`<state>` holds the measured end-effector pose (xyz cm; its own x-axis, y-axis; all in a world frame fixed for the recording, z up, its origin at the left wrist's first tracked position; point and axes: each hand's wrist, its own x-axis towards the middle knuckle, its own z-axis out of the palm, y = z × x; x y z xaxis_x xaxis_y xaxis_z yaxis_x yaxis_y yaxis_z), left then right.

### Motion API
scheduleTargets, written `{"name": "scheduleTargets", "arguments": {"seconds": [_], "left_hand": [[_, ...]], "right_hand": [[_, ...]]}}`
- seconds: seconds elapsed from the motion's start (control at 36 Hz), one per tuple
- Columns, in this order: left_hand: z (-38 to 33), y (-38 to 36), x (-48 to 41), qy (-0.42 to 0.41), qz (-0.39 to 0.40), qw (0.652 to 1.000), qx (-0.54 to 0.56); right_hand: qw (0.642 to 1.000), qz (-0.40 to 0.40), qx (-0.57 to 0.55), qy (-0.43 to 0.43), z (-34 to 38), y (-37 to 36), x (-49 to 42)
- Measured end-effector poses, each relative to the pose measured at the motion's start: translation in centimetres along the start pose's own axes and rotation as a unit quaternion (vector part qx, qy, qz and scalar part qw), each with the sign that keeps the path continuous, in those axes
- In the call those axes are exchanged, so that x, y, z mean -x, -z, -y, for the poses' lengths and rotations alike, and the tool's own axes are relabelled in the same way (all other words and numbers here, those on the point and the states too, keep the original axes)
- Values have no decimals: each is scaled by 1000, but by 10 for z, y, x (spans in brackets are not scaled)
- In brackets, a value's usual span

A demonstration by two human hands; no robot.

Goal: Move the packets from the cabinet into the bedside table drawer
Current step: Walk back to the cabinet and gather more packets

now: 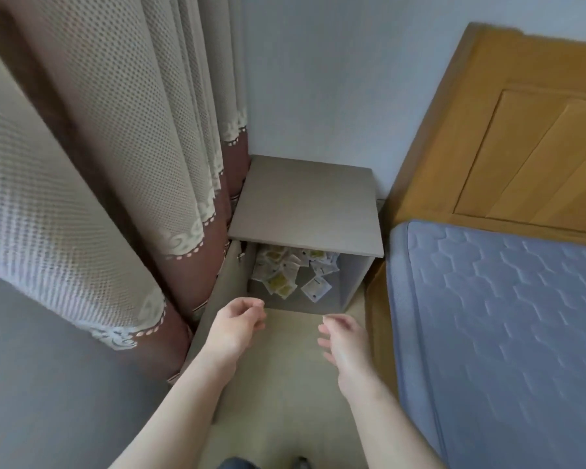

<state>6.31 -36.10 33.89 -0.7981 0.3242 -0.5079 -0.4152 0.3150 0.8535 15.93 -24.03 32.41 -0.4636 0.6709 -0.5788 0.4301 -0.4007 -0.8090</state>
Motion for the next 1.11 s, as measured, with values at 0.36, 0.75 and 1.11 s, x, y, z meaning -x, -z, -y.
{"name": "scheduleTargets", "arguments": {"seconds": [0.36, 0.75, 1.11], "left_hand": [[55, -62, -240, 51, 24, 991, -123], [285, -150, -541, -57, 49, 893, -445], [382, -184, -654, -44, 113, 776, -619]], "right_hand": [[993, 31, 115, -12, -34, -61, -223], [935, 12, 347, 65, -233, -86, -572], [812, 10, 578, 83, -296, -93, -701]]}}
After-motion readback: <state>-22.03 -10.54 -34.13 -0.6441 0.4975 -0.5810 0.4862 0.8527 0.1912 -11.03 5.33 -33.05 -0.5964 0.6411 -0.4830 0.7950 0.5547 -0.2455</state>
